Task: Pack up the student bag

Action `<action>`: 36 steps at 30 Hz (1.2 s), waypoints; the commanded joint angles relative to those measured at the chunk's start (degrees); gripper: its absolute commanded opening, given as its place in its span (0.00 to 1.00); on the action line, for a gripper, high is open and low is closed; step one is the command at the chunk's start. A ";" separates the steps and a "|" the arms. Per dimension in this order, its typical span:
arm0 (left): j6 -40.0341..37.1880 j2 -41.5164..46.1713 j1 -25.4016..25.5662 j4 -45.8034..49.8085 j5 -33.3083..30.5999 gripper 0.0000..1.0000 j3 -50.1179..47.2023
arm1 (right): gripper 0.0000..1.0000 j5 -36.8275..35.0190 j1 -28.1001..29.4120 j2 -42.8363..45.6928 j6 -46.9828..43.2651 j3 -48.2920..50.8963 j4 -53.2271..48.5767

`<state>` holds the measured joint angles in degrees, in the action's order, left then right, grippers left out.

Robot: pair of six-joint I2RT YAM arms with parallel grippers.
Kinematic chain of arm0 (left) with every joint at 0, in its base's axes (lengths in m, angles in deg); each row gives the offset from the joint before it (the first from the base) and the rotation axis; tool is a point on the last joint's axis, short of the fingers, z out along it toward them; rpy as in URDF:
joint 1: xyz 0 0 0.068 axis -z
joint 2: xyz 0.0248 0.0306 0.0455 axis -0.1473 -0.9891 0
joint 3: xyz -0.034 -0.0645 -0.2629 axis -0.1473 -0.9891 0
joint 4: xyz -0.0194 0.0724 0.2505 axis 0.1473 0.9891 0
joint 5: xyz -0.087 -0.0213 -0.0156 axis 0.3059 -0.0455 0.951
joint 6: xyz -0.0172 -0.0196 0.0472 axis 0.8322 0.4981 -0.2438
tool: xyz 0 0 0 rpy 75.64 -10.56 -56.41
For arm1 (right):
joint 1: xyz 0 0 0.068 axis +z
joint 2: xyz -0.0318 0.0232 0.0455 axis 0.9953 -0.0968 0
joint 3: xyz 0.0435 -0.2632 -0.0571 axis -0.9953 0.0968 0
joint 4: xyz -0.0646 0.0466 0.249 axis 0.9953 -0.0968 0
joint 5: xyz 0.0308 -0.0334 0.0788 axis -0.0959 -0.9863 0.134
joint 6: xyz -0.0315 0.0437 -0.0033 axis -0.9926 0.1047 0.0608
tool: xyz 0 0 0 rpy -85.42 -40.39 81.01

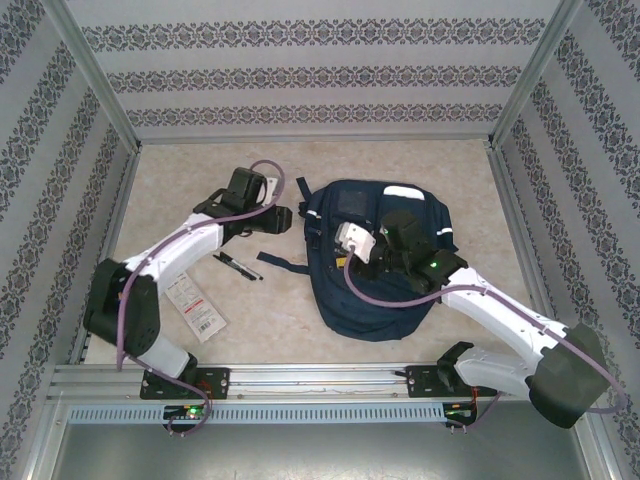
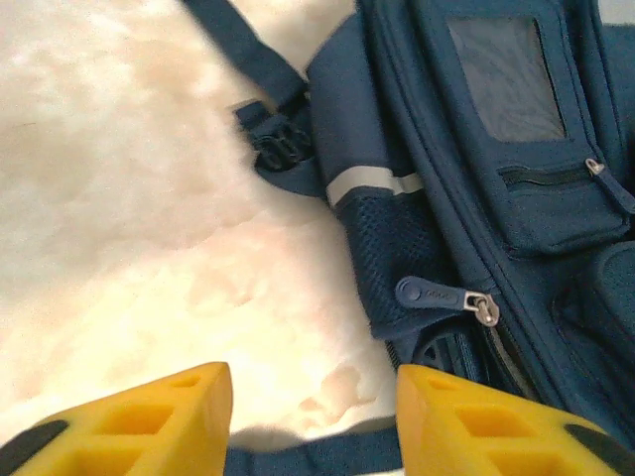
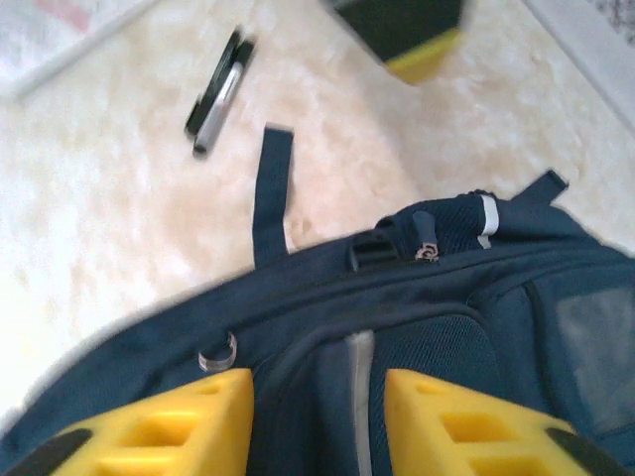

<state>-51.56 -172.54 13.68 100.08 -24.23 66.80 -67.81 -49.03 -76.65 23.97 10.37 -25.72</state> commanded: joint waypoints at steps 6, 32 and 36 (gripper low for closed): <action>12.06 15.90 -4.85 14.63 -7.63 0.55 -8.99 | 0.98 -0.39 -0.85 4.12 32.96 -4.36 5.07; 16.02 -0.42 -44.36 20.11 -34.12 0.99 -10.91 | 0.93 -11.56 16.60 0.35 53.44 0.22 -5.85; 18.40 -9.26 -45.78 21.39 -30.40 0.99 -9.96 | 0.93 -13.72 17.06 0.62 53.97 0.16 -7.39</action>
<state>-35.96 -178.70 -30.62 118.86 -54.61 56.13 -78.15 -32.53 -76.54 76.84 11.98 -30.50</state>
